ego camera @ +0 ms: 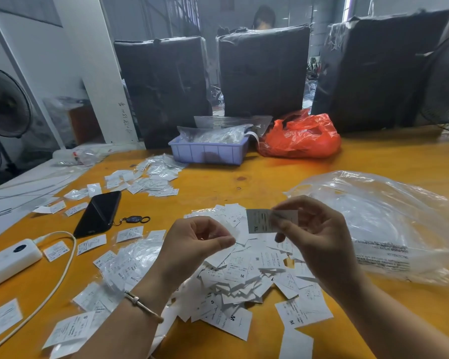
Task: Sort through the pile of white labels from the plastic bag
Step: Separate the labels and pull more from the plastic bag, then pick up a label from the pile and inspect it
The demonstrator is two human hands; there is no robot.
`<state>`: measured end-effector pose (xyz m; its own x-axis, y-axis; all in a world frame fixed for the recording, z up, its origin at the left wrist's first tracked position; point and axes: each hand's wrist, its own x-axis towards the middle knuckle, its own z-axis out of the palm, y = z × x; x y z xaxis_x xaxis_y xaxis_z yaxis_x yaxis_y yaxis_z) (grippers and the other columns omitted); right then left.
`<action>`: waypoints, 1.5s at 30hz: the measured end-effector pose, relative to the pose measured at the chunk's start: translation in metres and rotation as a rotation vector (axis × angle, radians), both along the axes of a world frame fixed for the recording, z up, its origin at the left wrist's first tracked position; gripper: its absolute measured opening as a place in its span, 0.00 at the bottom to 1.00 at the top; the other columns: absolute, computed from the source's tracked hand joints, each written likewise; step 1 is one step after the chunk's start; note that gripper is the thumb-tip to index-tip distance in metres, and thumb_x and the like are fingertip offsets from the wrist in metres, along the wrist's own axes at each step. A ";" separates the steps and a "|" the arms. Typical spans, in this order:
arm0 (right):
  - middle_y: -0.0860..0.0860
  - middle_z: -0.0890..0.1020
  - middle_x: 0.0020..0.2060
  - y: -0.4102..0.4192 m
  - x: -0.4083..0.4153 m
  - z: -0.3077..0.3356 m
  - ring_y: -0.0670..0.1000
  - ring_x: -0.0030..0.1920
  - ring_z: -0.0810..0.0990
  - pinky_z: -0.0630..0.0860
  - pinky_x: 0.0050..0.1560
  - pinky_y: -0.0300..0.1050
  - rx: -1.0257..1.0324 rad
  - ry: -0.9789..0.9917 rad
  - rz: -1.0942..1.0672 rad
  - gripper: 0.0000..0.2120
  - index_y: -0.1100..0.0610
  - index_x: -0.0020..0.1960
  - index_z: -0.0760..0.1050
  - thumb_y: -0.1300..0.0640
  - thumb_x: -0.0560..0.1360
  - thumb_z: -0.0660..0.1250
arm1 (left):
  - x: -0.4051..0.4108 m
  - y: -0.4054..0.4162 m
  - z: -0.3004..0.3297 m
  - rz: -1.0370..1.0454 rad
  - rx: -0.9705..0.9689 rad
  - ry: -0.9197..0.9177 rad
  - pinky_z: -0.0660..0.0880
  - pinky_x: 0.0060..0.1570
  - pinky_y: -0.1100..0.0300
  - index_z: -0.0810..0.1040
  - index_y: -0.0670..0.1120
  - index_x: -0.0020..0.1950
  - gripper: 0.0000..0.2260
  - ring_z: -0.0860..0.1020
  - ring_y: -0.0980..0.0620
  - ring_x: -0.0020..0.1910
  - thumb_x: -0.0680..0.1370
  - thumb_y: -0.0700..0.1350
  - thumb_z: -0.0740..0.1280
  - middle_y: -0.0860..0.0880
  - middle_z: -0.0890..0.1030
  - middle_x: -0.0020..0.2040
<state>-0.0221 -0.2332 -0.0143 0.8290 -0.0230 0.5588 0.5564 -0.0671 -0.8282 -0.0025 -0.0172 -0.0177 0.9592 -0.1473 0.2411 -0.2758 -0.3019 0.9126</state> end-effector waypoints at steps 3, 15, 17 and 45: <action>0.47 0.85 0.40 0.002 -0.006 0.006 0.50 0.38 0.83 0.81 0.38 0.51 -0.058 -0.092 -0.050 0.12 0.50 0.45 0.82 0.67 0.71 0.72 | -0.003 -0.003 0.000 -0.058 0.029 -0.015 0.77 0.39 0.59 0.85 0.46 0.38 0.05 0.78 0.52 0.34 0.68 0.42 0.79 0.49 0.80 0.31; 0.45 0.84 0.39 0.003 -0.010 0.005 0.46 0.35 0.82 0.80 0.34 0.41 -0.168 -0.192 -0.250 0.24 0.47 0.64 0.75 0.67 0.72 0.71 | -0.008 -0.006 0.003 -0.159 0.004 -0.073 0.78 0.39 0.64 0.87 0.42 0.44 0.09 0.83 0.51 0.37 0.70 0.46 0.74 0.48 0.86 0.39; 0.46 0.82 0.37 0.001 -0.006 0.005 0.47 0.34 0.80 0.77 0.31 0.43 -0.278 -0.236 -0.331 0.18 0.51 0.58 0.80 0.69 0.73 0.67 | -0.008 -0.006 0.003 -0.157 -0.058 -0.061 0.78 0.41 0.64 0.87 0.42 0.46 0.09 0.82 0.50 0.39 0.71 0.46 0.74 0.47 0.86 0.41; 0.46 0.82 0.49 -0.001 -0.014 0.017 0.45 0.49 0.82 0.79 0.46 0.34 -0.068 -0.315 -0.273 0.25 0.50 0.64 0.72 0.68 0.72 0.71 | -0.012 -0.005 0.006 -0.229 -0.064 0.017 0.79 0.33 0.61 0.87 0.45 0.46 0.09 0.85 0.45 0.36 0.70 0.48 0.75 0.45 0.87 0.40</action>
